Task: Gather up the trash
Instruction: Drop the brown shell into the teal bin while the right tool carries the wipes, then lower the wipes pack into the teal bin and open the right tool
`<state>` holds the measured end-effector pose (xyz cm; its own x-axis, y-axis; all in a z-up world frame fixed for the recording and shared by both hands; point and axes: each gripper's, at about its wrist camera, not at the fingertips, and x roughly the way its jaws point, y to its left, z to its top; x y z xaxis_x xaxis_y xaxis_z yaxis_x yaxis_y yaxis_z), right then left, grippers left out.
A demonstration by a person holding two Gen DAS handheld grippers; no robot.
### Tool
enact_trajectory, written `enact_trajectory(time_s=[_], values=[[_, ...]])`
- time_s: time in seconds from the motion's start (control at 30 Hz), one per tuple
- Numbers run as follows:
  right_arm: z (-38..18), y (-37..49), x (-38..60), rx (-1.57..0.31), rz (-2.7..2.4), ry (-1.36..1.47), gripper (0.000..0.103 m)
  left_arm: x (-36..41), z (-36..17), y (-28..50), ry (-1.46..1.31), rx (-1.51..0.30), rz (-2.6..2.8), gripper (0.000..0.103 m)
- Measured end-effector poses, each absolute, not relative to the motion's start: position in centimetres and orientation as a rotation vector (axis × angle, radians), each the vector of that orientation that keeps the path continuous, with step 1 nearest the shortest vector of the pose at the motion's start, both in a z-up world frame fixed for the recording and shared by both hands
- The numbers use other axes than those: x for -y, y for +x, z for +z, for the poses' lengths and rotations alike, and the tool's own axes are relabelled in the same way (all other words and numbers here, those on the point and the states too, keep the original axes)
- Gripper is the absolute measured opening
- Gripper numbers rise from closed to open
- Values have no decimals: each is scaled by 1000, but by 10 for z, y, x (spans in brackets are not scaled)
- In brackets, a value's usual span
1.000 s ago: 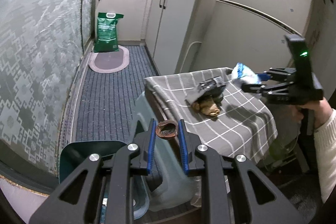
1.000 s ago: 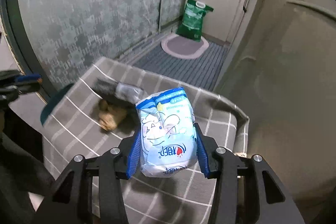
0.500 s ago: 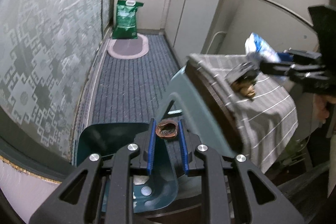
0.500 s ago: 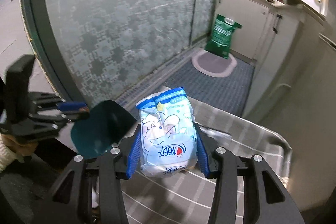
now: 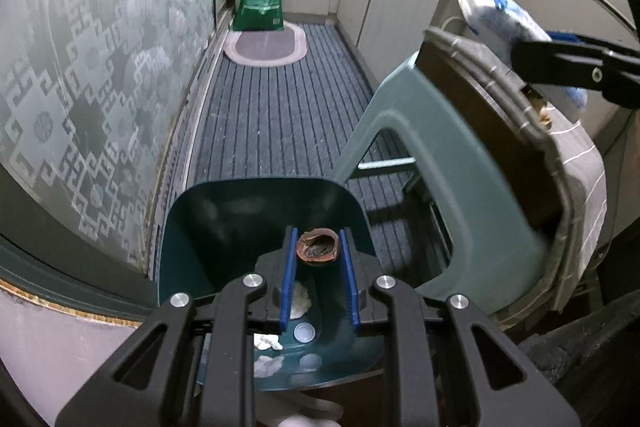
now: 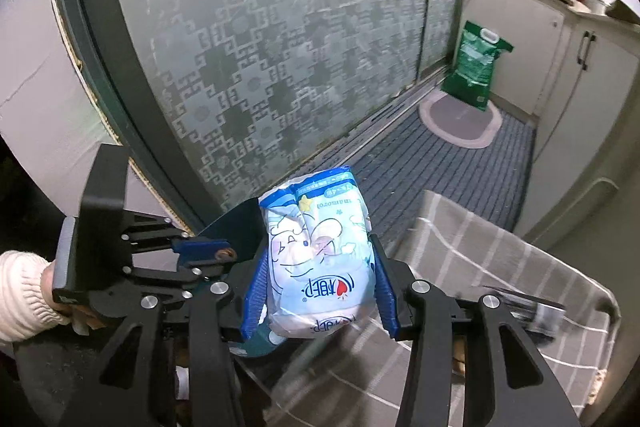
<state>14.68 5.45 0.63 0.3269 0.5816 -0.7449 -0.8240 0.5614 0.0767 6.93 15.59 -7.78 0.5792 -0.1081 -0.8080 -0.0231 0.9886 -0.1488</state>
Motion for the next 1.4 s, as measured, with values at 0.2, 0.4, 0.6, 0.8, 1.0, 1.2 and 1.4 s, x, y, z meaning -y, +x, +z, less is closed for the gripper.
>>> enact_trajectory(time_s=[0.2,0.4,0.6,0.8,1.0,1.2,1.4], values=[[-4,147,-72,-839,962,-354,47,-157,-97,73,-142,-1009,-63,23],[-14,151,-82,-877,961,-363,47,-150,-107,77,-123,-1044,-89,23],[-22,148,-95,-900,974,-373,47,-159,-106,70,-122,-1054,-86,32],[-30,145,-108,-916,980,-392,47,-166,-92,59,-109,-1016,-71,28],[-44,144,-122,-952,987,-417,47,-182,-67,44,-138,-960,-42,27],[-61,142,-137,-992,995,-438,47,-199,-39,30,-172,-888,0,23],[-74,133,-155,-1019,1015,-477,47,-216,-29,20,-202,-854,45,21]])
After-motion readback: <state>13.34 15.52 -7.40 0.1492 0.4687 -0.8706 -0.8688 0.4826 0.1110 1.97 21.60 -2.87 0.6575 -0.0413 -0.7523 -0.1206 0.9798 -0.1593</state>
